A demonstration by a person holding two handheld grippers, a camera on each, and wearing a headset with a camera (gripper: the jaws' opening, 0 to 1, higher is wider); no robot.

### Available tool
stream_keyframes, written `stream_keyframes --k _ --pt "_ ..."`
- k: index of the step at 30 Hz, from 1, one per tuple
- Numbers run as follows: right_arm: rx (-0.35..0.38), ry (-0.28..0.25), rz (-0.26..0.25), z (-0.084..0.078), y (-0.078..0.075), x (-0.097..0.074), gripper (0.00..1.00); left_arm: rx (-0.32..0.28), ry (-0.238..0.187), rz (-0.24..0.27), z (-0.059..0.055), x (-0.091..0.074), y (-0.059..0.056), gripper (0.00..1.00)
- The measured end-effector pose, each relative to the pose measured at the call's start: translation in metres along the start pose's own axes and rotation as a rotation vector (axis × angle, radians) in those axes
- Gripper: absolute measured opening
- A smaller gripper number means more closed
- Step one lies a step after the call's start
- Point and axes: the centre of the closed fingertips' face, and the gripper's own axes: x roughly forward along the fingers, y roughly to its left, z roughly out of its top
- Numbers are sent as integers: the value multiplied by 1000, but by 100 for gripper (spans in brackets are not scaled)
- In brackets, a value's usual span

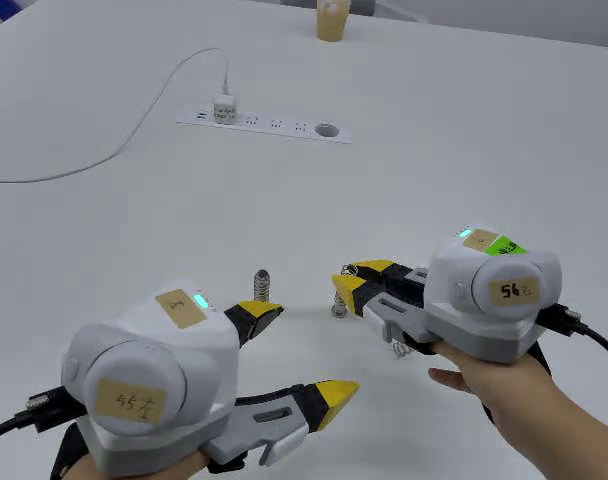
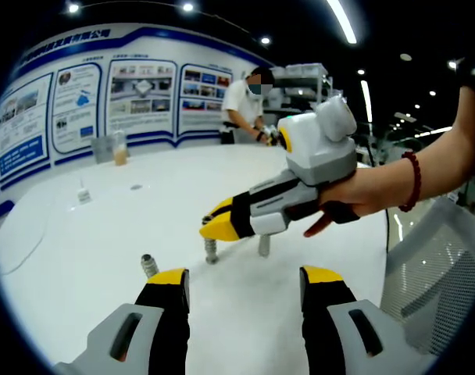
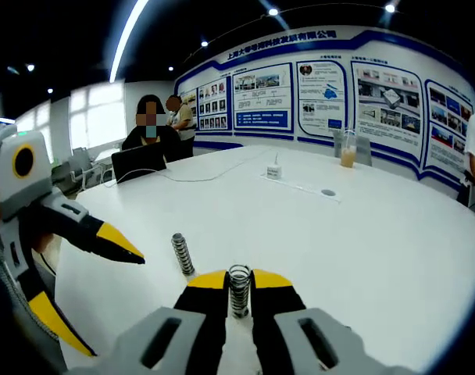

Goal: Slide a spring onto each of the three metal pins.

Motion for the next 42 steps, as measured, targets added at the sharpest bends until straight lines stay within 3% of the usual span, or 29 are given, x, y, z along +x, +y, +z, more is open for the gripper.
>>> stream_keyframes --k 29,32,42 --pt "-6 58 -11 -16 3 5 13 12 4 8 -1 -1 2 57" --pt "26 41 -5 -11 3 2 20 13 2 10 0 -1 3 57" --pt "60 3 -4 9 2 -17 26 27 3 15 0 0 1 57"
